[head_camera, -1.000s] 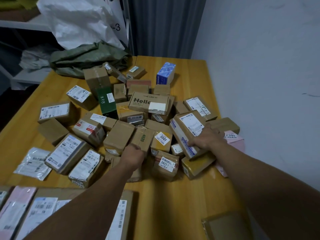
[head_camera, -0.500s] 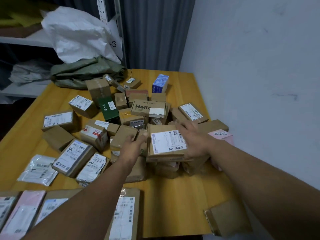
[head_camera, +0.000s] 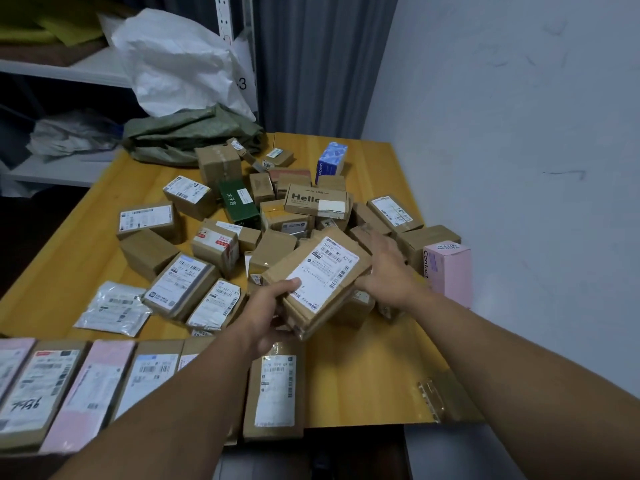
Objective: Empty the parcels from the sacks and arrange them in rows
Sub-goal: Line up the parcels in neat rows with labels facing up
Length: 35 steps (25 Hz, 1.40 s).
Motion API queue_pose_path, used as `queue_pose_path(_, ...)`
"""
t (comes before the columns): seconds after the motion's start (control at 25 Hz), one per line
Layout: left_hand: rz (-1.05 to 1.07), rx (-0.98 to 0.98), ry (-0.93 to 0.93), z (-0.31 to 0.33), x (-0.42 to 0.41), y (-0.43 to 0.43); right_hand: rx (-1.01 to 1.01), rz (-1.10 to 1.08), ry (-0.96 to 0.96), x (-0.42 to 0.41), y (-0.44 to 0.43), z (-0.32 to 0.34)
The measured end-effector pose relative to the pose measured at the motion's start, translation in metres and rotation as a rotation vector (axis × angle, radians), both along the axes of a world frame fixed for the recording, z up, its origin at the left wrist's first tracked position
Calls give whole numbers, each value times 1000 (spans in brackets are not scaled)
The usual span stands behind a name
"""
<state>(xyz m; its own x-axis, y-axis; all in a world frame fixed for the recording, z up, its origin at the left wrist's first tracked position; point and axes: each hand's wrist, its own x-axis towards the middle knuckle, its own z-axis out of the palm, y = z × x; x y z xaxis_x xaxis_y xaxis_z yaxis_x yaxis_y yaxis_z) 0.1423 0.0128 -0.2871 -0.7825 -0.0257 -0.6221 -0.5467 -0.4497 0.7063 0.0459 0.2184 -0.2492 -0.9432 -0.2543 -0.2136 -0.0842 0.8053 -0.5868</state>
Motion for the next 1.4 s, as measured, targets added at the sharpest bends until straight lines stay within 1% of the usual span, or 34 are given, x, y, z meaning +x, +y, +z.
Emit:
queue_pose_path(0.08,18,82,-7,-4,6,2,-300,-319,-235,16,-8,-11)
queue_pose_path(0.12,7,119,-12,-5,9,4,-441,-426,-390,29,-13,-15)
queue_pose_path(0.16,-34,135,-15,-7,11,7,-557,-468,-529,40,-16,-20)
queue_pose_path(0.2,-99,123,-25,-10,13,11,-628,-454,-620,49,-18,-25)
queue_pose_path(0.24,-176,90,-44,-12,16,14,-659,-426,-663,57,-18,-29)
queue_pose_path(0.28,-249,49,-75,-13,20,17,-655,-424,-666,63,-16,-34)
queue_pose_path(0.36,-390,-53,-156,-23,27,14,-606,-459,-643,70,-6,-43)
queue_pose_path(0.44,-451,-118,-246,-35,30,7,-529,-507,-663,75,11,-54)
queue_pose_path(0.48,-424,-146,-284,-42,29,6,-473,-511,-680,79,20,-59)
queue_pose_path(0.56,-299,-226,-306,-55,27,9,-368,-508,-719,87,34,-72)
queue_pose_path(0.64,-201,-284,-305,-69,26,16,-340,-531,-735,95,43,-84)
queue_pose_path(0.76,-210,-306,-313,-90,31,29,-334,-570,-721,96,55,-106)
queue_pose_path(0.88,-233,-313,-332,-108,30,35,-231,-643,-682,90,65,-130)
queue_pose_path(0.96,-231,-336,-345,-119,27,37,-116,-676,-615,87,67,-138)
queue_pose_path(1.08,-262,-388,-344,-129,24,41,133,-627,-458,91,63,-136)
queue_pose_path(1.2,-268,-390,-317,-127,21,47,281,-500,-368,100,54,-135)
queue_pose_path(1.28,-274,-385,-308,-123,18,49,352,-418,-367,105,48,-140)
queue_pose_path(1.4,-276,-390,-305,-123,17,45,402,-369,-426,112,41,-150)
